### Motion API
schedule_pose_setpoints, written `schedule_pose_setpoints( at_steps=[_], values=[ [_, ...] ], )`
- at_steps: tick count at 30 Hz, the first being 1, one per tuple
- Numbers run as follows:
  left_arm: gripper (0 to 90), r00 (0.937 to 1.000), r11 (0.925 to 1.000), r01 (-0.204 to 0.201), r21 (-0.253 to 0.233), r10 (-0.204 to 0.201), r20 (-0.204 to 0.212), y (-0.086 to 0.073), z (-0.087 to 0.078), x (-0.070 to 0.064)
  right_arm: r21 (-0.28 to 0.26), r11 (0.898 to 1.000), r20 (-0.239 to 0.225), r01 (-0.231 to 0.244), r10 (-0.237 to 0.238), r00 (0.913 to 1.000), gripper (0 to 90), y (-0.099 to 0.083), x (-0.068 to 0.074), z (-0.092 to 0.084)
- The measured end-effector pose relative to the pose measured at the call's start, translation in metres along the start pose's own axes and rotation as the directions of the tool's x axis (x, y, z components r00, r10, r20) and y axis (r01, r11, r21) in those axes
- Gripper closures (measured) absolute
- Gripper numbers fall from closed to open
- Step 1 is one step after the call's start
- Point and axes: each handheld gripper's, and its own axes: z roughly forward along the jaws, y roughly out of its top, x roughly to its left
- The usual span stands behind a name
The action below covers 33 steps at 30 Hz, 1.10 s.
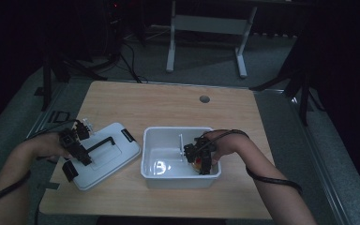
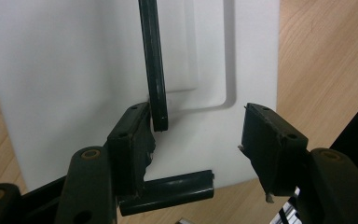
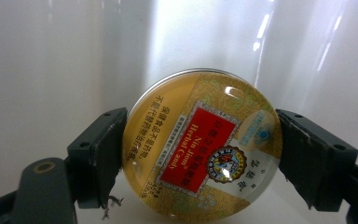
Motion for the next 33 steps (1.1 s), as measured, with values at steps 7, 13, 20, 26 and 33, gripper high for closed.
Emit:
schedule_pose_setpoints(
  at_steps=[7,13,20,26,33],
  values=[
    [41.8,1.0,1.0,0.004,-0.003,-0.004,0.0,-0.002,0.0,0.001,0.04,0.999,-0.029,-0.004,0.005,0.9996,20.5,0.005,-0.001,0.013],
    [41.9,1.0,1.0,0.003,-0.001,-0.003,0.002,-0.002,0.002,0.002,0.059,0.998,-0.049,-0.036,0.039,0.9981,20.1,0.006,-0.004,0.016],
    [41.9,1.0,1.0,0.004,0.001,-0.004,0.003,-0.002,0.003,0.001,0.078,0.995,-0.052,-0.058,0.062,0.9967,15.5,0.003,-0.004,0.017],
    [41.9,1.0,1.0,0.003,0.003,-0.003,-0.001,-0.002,0.001,0.001,0.032,0.998,-0.013,-0.047,0.048,0.9988,15.0,0.0,-0.002,0.004],
    [42.0,1.0,1.0,0.003,0.003,-0.003,-0.004,-0.002,0.0,0.001,-0.048,0.997,0.029,-0.053,0.054,0.9981,11.8,-0.007,0.0,-0.023]
  ],
)
